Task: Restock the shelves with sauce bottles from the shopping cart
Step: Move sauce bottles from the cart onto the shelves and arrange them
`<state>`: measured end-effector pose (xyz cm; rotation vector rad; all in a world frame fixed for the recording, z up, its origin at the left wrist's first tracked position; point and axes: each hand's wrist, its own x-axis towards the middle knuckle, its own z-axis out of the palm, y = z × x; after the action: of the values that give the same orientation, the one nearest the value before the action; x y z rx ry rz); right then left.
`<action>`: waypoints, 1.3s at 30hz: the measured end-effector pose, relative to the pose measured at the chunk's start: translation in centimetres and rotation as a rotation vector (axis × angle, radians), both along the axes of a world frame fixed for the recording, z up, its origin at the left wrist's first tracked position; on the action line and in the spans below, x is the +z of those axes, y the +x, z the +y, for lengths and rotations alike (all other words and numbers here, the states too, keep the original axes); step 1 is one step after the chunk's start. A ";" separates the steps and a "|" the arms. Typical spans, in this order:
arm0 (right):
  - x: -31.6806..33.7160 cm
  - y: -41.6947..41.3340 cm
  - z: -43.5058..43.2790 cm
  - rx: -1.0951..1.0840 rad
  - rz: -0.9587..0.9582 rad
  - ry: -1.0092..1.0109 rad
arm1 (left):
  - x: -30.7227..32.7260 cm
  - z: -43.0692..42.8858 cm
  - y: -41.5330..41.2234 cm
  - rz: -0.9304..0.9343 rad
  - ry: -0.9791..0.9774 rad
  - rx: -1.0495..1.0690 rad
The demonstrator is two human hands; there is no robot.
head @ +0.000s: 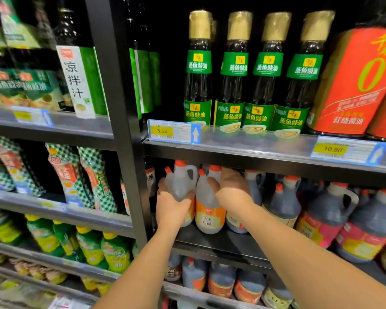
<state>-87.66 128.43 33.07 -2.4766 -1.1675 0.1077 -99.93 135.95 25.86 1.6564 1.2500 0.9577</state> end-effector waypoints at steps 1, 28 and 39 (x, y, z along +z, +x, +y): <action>-0.2 0.1 0.1 -0.001 0.071 -0.009 | 0.0 0.0 -0.1 0.002 -0.012 -0.002; -0.9 0.7 -6.6 0.078 -0.239 0.180 | -1.3 -3.7 -1.8 0.084 0.206 -0.008; 2.4 4.3 -8.8 0.023 -0.396 -0.049 | -0.4 -9.3 1.6 0.091 0.524 0.048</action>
<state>-83.32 119.59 35.51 -2.6015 -1.3597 -0.3684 -98.36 126.70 25.50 2.0952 1.1630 1.3339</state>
